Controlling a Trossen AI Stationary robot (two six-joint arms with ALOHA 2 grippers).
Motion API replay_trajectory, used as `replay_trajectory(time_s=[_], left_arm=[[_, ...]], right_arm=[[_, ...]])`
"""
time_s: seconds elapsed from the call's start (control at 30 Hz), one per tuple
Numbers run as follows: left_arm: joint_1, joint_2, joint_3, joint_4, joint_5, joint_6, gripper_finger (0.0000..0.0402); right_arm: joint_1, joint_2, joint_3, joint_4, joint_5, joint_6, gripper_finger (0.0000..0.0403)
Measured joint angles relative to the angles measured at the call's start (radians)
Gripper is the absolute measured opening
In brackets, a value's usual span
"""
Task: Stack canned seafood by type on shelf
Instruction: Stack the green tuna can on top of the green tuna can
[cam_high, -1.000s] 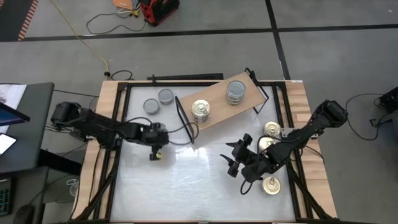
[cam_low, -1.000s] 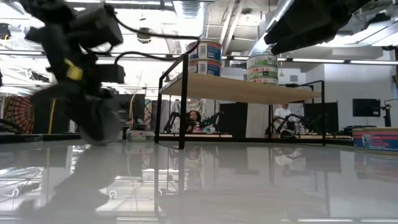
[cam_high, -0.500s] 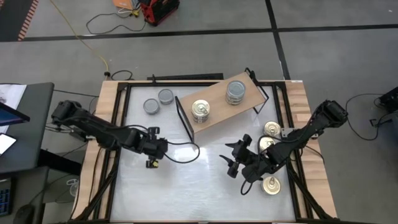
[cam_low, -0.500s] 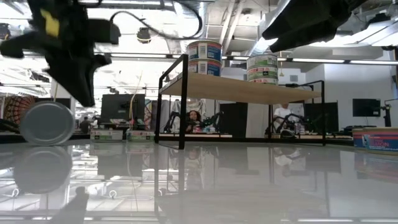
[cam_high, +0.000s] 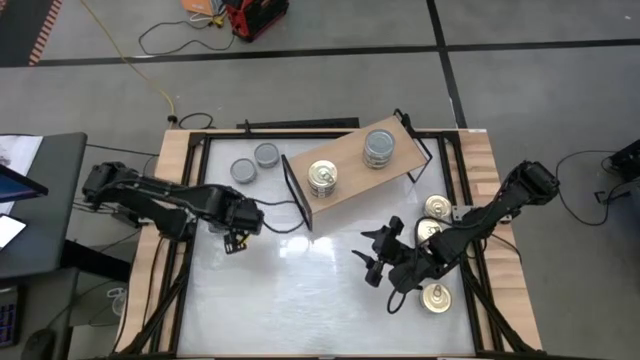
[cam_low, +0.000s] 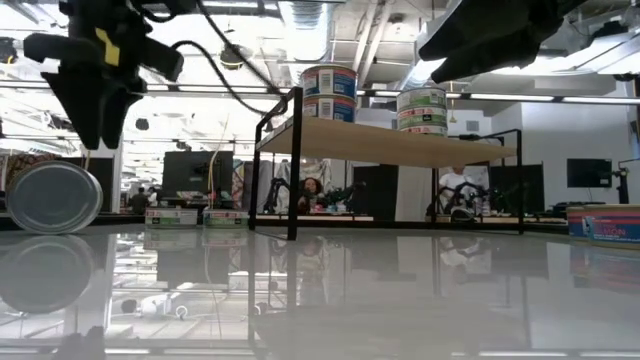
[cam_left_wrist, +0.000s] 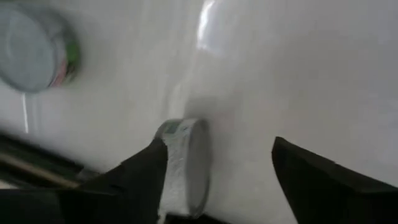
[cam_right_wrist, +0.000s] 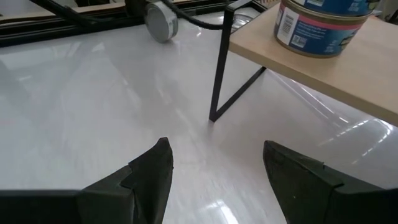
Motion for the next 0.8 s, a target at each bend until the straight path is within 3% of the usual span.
replay_trajectory(time_s=[0.27, 0.53, 0.67, 0.8], left_arm=[[0.146, -0.005, -0.049, 0.037, -0.003, 0.154, 0.0308], [0.298, -0.008, -0.165, 0.129, 0.11, 0.241, 0.0306], [0.305, -0.008, -0.179, 0.13, 0.081, 0.26, 0.0276], [0.286, -0.008, -0.179, 0.156, 0.086, 0.294, 0.0203]], right_arm=[[0.012, 0.0, 0.0, 0.002, -0.002, -0.005, 0.0276], [0.013, 0.0, 0.0, 0.006, -0.001, -0.016, 0.0276], [0.013, 0.0, 0.0, 0.006, -0.001, -0.015, 0.0276], [0.013, 0.0, 0.0, 0.006, -0.001, -0.015, 0.0276]])
